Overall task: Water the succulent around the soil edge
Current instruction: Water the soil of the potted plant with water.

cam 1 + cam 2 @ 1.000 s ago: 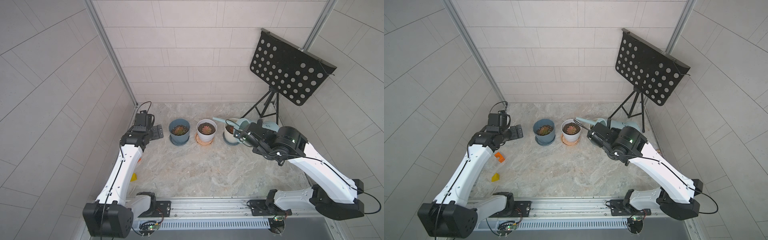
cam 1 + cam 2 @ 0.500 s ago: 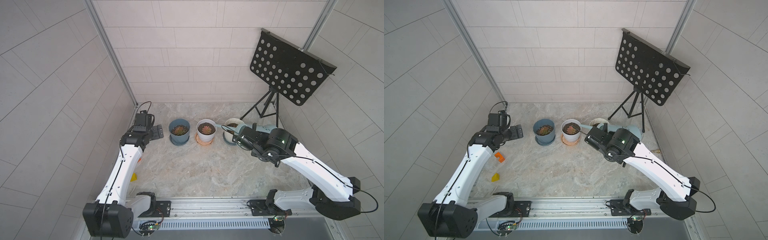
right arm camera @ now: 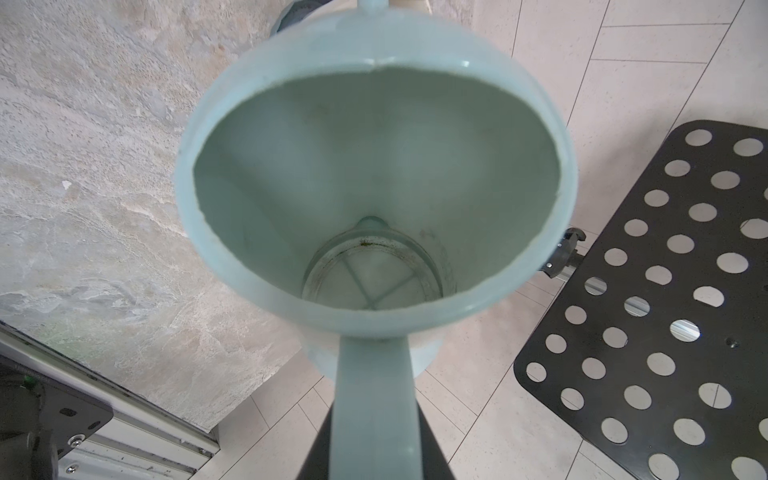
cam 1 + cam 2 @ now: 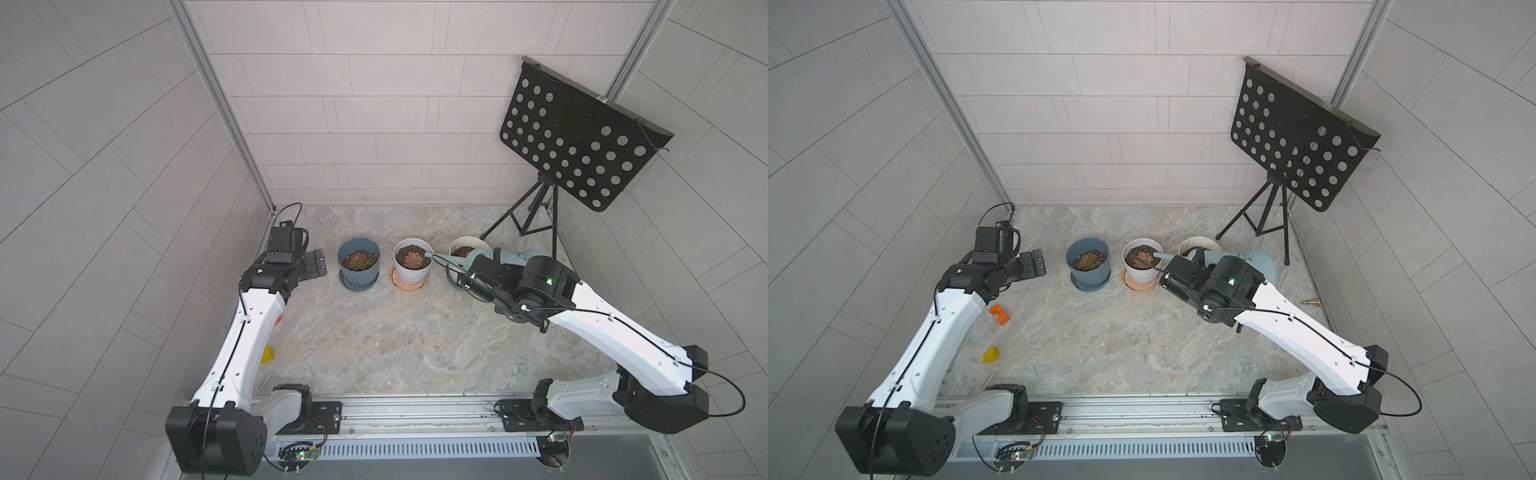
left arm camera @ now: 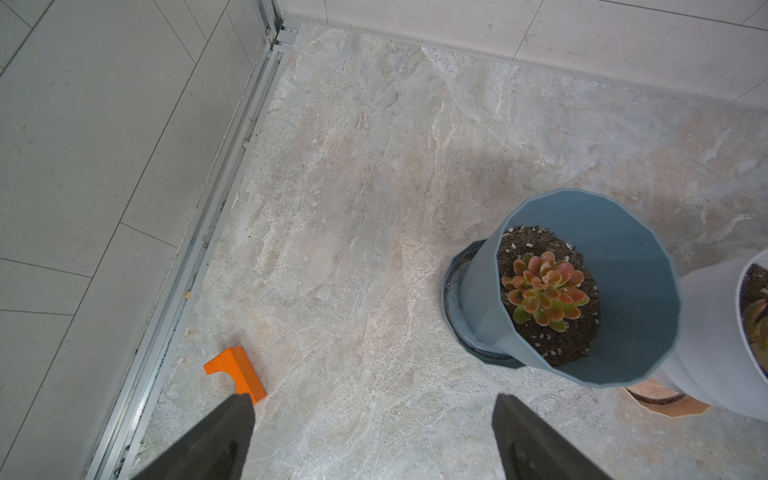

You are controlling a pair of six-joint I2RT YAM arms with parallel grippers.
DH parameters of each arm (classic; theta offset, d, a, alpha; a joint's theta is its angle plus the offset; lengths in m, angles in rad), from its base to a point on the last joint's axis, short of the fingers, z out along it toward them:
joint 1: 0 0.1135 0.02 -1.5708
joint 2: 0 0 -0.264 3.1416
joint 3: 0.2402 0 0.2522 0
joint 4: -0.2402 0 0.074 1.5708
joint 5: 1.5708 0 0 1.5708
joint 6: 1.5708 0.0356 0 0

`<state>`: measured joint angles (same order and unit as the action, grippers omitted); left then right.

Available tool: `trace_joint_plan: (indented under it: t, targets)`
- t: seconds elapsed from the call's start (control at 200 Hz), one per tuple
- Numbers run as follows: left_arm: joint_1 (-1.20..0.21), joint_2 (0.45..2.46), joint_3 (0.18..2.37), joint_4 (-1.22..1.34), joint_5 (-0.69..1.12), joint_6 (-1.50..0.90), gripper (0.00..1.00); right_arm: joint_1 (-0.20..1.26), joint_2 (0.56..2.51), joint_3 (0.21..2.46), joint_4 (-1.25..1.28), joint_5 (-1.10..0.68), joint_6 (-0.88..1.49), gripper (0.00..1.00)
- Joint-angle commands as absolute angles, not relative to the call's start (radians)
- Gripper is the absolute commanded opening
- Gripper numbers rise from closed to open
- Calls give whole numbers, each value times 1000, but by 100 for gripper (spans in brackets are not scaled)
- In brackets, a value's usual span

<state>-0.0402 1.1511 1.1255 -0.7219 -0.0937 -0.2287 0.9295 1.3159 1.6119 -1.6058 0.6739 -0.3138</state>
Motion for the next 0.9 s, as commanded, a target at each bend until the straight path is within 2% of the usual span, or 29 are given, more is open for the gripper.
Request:
trace_joint_plan:
  t: [0.0, 0.896]
  targets:
    - [-34, 1141, 1124, -716, -91, -233, 97, 934, 1315, 1638, -1789, 738, -307, 0]
    - [-33, 1139, 1129, -716, -74, -237, 97, 901, 1420, 1730, -1763, 770, -342, 0]
